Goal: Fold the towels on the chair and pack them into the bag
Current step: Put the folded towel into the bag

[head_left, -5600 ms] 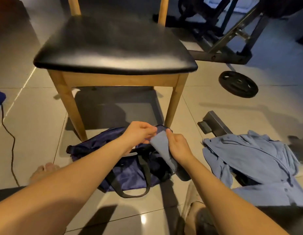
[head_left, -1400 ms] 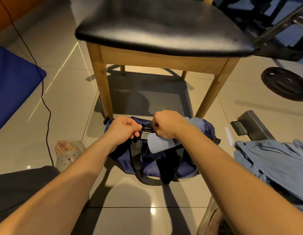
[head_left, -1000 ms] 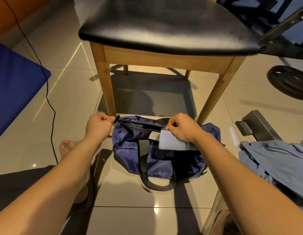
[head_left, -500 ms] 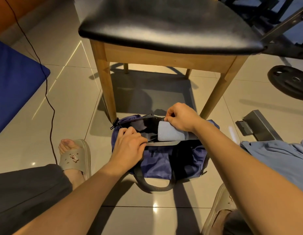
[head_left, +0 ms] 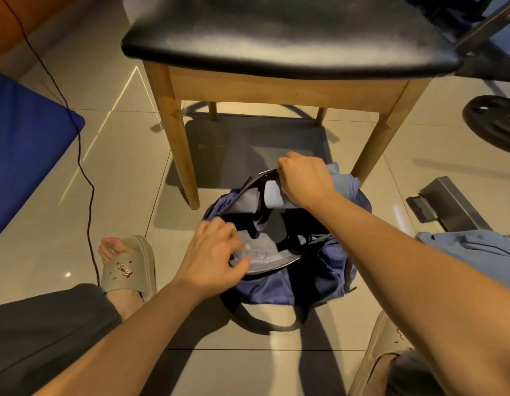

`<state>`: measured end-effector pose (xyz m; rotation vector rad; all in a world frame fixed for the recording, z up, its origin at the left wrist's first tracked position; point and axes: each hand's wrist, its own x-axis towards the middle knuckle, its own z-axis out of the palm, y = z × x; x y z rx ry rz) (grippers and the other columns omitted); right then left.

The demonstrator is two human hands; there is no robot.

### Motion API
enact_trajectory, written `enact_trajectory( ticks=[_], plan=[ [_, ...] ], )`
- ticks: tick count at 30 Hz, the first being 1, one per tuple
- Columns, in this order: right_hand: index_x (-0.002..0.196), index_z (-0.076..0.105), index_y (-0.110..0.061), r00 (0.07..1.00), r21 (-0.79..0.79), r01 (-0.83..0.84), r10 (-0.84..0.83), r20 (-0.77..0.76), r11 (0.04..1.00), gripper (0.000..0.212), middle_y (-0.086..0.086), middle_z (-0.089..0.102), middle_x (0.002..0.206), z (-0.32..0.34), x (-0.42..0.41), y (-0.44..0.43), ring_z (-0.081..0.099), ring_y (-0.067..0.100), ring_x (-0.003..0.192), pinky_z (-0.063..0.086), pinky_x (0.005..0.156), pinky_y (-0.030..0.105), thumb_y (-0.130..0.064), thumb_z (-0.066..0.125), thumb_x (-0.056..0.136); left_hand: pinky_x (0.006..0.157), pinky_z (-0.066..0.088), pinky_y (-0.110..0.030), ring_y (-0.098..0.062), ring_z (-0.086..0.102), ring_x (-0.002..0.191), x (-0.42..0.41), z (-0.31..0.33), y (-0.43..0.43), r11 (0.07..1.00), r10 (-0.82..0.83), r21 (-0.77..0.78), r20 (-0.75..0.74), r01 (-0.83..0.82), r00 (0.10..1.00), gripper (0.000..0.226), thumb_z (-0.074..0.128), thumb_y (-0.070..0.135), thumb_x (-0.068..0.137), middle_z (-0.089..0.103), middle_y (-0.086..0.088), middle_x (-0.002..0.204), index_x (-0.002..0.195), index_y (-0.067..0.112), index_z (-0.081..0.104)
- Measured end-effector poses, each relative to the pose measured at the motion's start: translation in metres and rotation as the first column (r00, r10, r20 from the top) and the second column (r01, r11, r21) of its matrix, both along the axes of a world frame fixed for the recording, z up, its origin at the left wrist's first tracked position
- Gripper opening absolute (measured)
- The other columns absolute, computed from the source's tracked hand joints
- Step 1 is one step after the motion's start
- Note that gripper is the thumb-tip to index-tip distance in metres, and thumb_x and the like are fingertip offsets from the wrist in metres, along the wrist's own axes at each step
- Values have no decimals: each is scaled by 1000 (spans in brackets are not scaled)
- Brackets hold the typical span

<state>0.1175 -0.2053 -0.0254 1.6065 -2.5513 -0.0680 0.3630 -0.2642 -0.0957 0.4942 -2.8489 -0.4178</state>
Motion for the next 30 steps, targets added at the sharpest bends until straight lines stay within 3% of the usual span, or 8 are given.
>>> enact_trajectory(
  ticks=[3, 6, 10, 15, 18, 24, 27, 30],
  plan=[
    [98, 65, -10, 998, -38, -4, 6, 68, 999, 16, 10, 61, 100, -3, 5, 6, 62, 36, 83, 32, 61, 37, -22, 53, 99, 90, 40, -38, -19, 49, 103, -30, 22, -19, 987, 163, 25, -179, -161, 970, 33, 68, 39, 88, 55, 4, 103, 115, 21, 68],
    [101, 68, -12, 987, -112, 39, -21, 156, 993, 23, 9, 62, 100, -3, 10, 13, 62, 35, 87, 34, 64, 35, -27, 51, 102, 88, 47, -33, -14, 54, 101, -59, 41, -35, 939, 232, 297, -173, -174, 957, 39, 77, 38, 85, 59, 6, 108, 118, 23, 66],
    [103, 65, -16, 942, -224, 152, -73, 329, 963, 20, 4, 67, 98, 3, 19, 17, 62, 29, 88, 42, 67, 35, -33, 53, 102, 83, 61, -44, -17, 69, 83, -87, 66, -41, 649, 217, 739, 49, -182, 975, 26, 75, 47, 88, 72, 1, 90, 102, 26, 73],
    [101, 61, -18, 836, -318, 310, -98, 540, 896, 13, 2, 69, 89, 19, 26, 22, 61, 25, 84, 49, 72, 40, -31, 57, 101, 69, 60, -32, -20, 70, 84, -99, 94, -43, 359, 95, 899, 233, -251, 968, 40, 70, 57, 88, 76, -4, 99, 103, 20, 79],
    [96, 62, -17, 773, -323, 347, -73, 630, 881, 20, 1, 68, 85, 25, 28, 26, 62, 22, 82, 51, 73, 42, -36, 57, 101, 64, 56, -30, -20, 70, 76, -99, 103, -51, 256, 64, 945, 196, -206, 979, 29, 78, 37, 88, 76, -10, 91, 102, 12, 80],
    [98, 72, -4, 209, 26, 358, -107, 972, 933, 64, 8, 72, 88, 28, 23, 50, 64, 17, 78, 47, 72, 34, -66, 69, 83, 76, 61, -37, -23, 70, 94, -107, 110, -71, 394, 119, 901, 144, -180, 982, 17, 80, 25, 86, 77, -8, 100, 99, 13, 80],
    [104, 77, -9, 99, 109, 251, -138, 986, 962, 33, 4, 78, 96, 19, 20, 63, 72, 18, 88, 54, 76, 28, -35, 81, 85, 64, 57, -28, -17, 68, 86, -111, 105, -76, 445, 55, 881, 149, -158, 987, 14, 80, 23, 87, 75, -1, 89, 97, 13, 79],
    [108, 75, -10, 134, 69, 291, -112, 985, 954, 27, 2, 78, 96, 6, 23, 67, 71, 13, 85, 56, 75, 29, -24, 81, 86, 59, 52, -24, -14, 65, 81, -117, 91, -77, 519, 34, 837, 185, -175, 982, 15, 80, 24, 87, 72, 0, 86, 95, 12, 77]
  ],
)
